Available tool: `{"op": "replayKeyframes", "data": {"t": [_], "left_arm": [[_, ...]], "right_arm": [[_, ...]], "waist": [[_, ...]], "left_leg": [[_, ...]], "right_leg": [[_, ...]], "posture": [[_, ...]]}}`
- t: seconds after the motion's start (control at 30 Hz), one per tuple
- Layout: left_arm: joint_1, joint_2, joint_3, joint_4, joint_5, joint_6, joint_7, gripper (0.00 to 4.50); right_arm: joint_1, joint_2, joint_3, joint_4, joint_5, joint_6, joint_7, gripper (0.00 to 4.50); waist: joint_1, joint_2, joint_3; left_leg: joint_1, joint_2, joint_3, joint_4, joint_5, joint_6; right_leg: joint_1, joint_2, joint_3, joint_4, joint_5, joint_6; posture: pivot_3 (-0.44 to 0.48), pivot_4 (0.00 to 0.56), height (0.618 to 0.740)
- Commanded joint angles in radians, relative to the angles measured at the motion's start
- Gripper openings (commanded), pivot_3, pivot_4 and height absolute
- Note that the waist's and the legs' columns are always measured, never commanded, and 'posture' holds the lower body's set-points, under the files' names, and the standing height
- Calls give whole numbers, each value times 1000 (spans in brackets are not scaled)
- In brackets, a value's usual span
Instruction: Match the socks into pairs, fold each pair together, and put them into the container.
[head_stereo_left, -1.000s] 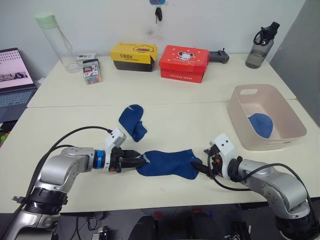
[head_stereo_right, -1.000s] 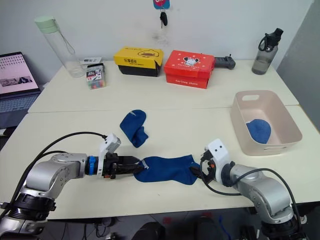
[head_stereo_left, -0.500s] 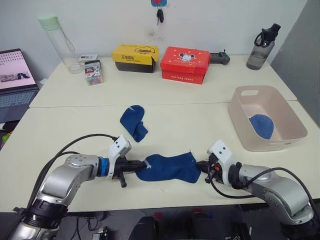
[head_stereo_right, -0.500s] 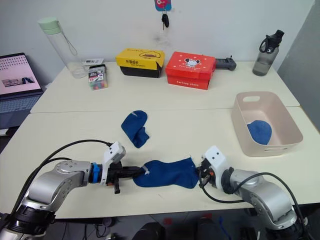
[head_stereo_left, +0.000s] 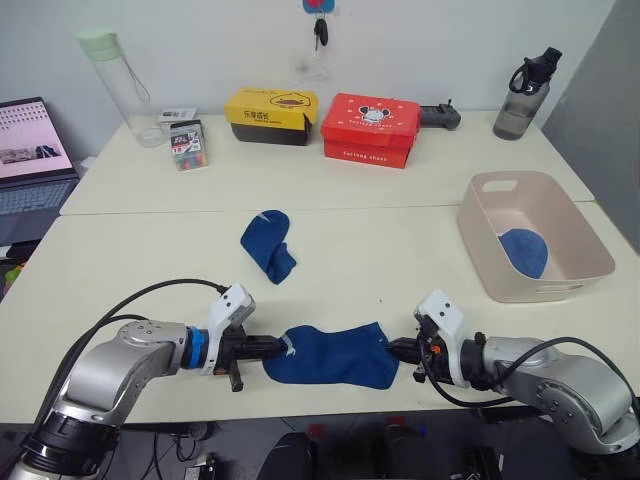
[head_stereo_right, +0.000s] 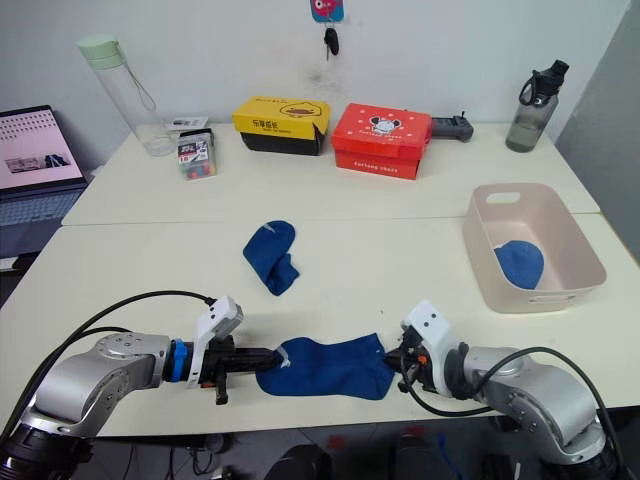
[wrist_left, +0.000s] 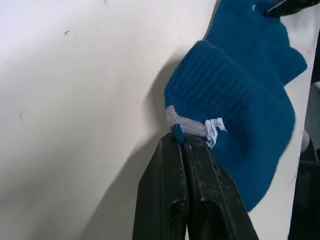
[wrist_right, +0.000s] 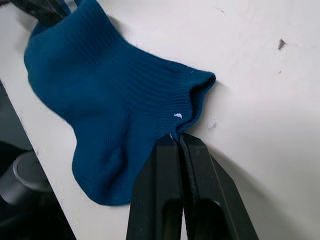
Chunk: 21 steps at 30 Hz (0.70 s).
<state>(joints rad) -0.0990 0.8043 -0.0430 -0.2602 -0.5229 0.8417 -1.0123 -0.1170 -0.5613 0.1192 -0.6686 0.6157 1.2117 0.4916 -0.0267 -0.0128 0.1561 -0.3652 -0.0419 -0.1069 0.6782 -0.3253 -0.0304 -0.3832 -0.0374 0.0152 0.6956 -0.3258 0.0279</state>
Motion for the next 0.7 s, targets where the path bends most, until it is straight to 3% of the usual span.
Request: {"op": "replayKeyframes", "data": {"t": [0.03, 0.27, 0.4, 0.47, 0.6, 0.7], "left_arm": [[14, -1, 23, 8, -3, -6, 16, 638], [35, 25, 126, -7, -55, -13, 12, 2634], [-41, 0, 243, 38, -100, -5, 67, 3865], [-79, -22, 269, 61, -96, -17, 110, 4483], [-214, -108, 249, 149, 23, -130, 277, 4483], [-269, -138, 185, 182, 82, -147, 314, 4483]], "right_arm": [[-18, -15, -39, -24, 23, 8, 1, 752], [-59, -34, -69, -42, 38, -20, 23, 3198], [-109, -24, -68, -59, 64, -50, 41, 4500], [-130, -16, -65, -62, 71, -71, 50, 4500], [-248, 62, -69, -48, 107, -98, 41, 4500], [-295, 72, -62, -39, 119, -92, 44, 4500]], "waist": [[1, 0, 0], [-2, 0, 0], [-2, 0, 1], [0, -1, 1], [0, -2, 2], [-2, -2, 1]], "left_leg": [[0, 0, 0, 0, 0, 0], [0, 0, 0, 0, 0, 0], [0, 0, -1, 0, 0, 0], [0, 0, -1, 0, 0, 0], [-1, 0, 0, 0, 1, -2], [-1, 0, 0, 0, 2, -3]], "right_leg": [[0, 0, 0, 0, 0, 0], [0, 0, 0, 1, 0, 0], [-1, 0, -1, 0, 0, 0], [-1, 0, -1, 0, 0, 0], [-1, 0, -1, 0, 0, 0], [-1, 0, -1, 0, 0, 0]], "posture": [[0, 150, 740], [0, 150, 740], [0, 150, 740], [0, 150, 740], [0, 150, 740], [0, 150, 740]]}}
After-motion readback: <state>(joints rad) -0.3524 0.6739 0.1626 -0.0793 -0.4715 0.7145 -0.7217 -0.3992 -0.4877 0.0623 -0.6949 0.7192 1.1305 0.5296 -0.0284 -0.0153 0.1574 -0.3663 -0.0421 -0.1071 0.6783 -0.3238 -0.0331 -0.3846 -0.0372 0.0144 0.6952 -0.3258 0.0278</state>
